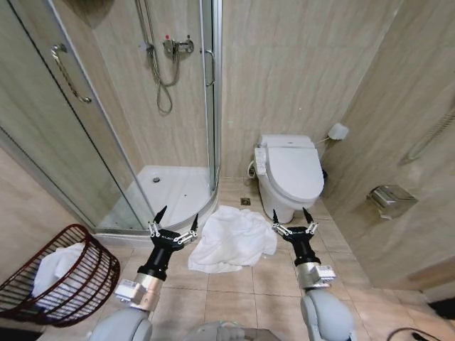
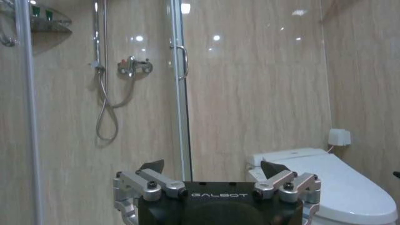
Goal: Discard the used towel into the hamper.
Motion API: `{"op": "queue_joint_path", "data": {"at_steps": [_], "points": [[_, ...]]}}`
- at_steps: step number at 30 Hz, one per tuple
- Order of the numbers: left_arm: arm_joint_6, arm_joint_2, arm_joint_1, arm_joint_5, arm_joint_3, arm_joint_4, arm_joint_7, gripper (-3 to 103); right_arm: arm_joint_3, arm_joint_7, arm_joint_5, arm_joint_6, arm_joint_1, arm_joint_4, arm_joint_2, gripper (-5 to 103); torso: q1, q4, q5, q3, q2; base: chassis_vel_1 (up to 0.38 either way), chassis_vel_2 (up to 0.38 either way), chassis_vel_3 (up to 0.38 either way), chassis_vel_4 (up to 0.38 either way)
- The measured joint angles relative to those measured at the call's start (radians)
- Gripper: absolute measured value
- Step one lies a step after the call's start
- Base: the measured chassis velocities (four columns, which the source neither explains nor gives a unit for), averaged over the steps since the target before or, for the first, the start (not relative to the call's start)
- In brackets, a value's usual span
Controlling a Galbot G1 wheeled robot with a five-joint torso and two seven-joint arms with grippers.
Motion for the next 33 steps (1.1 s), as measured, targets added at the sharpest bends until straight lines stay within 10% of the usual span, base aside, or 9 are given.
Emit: {"op": "queue_joint_path", "data": {"at_steps": [33], "points": [[0.000,0.000,0.000,0.000,0.000,0.000,0.000,100,0.038,-0.069,0.050,0.110,-0.002,-0.021,0.000,100,-0.052,0.0000,0.0000,-0.085,-0.136,0.000,0.000,0.000,0.000]]}}
